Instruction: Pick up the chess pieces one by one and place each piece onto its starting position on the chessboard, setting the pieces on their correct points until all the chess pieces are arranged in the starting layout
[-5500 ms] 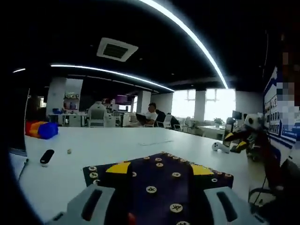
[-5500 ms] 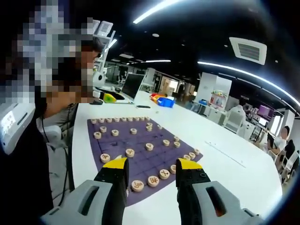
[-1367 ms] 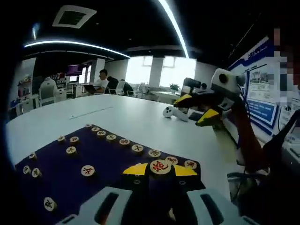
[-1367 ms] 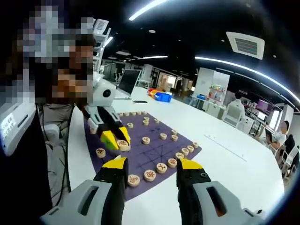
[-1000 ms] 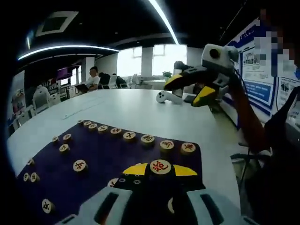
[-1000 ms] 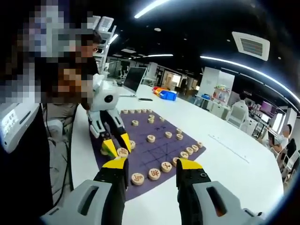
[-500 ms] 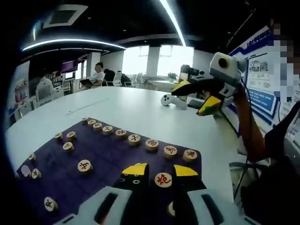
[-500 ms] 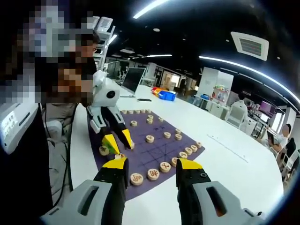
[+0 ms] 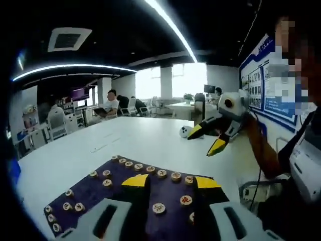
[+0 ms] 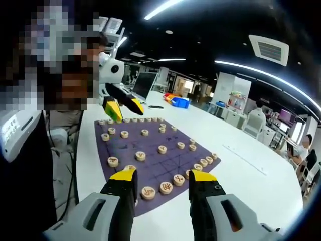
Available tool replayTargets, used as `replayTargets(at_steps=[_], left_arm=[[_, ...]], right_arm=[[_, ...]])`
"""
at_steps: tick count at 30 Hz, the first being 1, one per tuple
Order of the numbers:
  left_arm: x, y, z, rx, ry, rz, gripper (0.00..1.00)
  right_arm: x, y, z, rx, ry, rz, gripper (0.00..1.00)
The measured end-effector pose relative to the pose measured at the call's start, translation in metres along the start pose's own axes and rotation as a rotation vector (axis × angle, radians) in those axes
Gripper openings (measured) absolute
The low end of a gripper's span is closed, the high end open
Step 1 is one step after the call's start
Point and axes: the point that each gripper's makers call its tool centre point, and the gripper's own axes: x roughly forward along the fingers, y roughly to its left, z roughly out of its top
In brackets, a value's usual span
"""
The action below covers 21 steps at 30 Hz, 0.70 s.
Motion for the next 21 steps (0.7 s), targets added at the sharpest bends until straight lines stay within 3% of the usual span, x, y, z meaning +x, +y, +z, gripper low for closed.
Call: replayTargets(at_steps=[4,8,11,12,15,17,19,21], left_arm=[[-0.029,0.004,0.005,0.047,-0.055,0.059,0.41],[-0.056,0.007,0.004,0.043,-0.078,0.092,0.42],[-0.079,0.023,-0.002,0.001,-0.081,0.174,0.39],[-0.084,0.027,-0.001,-0.003,-0.1,0.191,0.37],[-0.107,0.039,0.007,-0.085,-0.237,0.229,0.33],[-0.116,0.047,0.007,-0.115,-0.281,0.247,0.32],[-0.12,0.057,-0.003,-0.141,-0.229,0.286,0.32],[-0.121,0.057,-0.009,-0.036,-0.171,0.314,0.32]], right_arm=[[0.002,0.002,0.001,-0.005,0.003,0.004,0.41],[0.003,0.005,0.003,-0.011,0.003,0.009,0.41],[0.007,0.008,0.004,-0.019,0.007,0.015,0.41],[0.007,0.009,0.003,-0.022,0.01,0.017,0.41],[0.011,0.012,0.003,-0.028,0.019,0.025,0.41],[0.011,0.013,0.003,-0.032,0.021,0.028,0.41],[0.013,0.013,0.004,-0.036,0.025,0.027,0.41],[0.013,0.012,0.006,-0.031,0.015,0.021,0.41]])
